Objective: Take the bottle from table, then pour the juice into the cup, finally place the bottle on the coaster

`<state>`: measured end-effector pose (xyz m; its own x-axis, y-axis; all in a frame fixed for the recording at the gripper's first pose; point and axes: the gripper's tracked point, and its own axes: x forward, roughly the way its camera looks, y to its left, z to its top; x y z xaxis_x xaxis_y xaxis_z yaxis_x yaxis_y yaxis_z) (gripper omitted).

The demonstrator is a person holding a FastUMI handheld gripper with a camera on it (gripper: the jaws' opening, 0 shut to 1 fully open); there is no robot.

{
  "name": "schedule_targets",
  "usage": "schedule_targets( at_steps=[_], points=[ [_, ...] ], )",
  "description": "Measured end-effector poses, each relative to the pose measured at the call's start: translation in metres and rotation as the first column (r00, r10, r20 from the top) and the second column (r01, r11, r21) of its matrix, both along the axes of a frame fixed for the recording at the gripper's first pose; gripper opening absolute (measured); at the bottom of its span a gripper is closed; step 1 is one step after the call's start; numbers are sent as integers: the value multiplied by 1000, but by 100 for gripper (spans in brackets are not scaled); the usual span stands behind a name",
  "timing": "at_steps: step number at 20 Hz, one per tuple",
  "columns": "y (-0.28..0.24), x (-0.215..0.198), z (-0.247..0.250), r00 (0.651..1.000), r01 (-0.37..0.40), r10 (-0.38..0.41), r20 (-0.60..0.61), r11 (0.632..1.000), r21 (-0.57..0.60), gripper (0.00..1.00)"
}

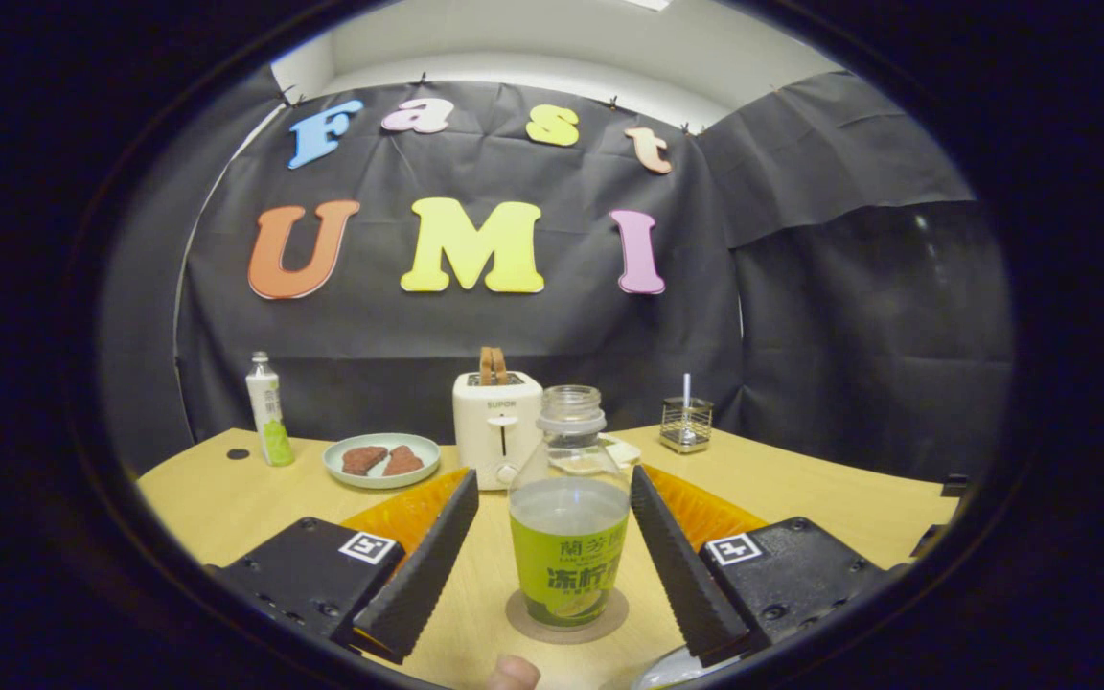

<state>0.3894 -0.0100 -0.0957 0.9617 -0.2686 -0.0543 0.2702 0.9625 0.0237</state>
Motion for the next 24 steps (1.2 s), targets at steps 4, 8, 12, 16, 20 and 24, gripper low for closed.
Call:
schedule_targets(
  at_steps=[4,8,12,16,20,24],
  points=[
    [15,-28,18,998,-61,61,33,998,18,100],
    [15,-57,40,995,-84,83,59,996,3,100],
    [8,-96,61,995,-83,86,43,994,-68,100],
    [7,-147,67,993,-116,118,25,991,-67,100],
    [0,-197,72,993,-117,115,-29,988,-98,100],
    [4,-246,79,990,-129,122,-72,987,-99,100]
  ],
)
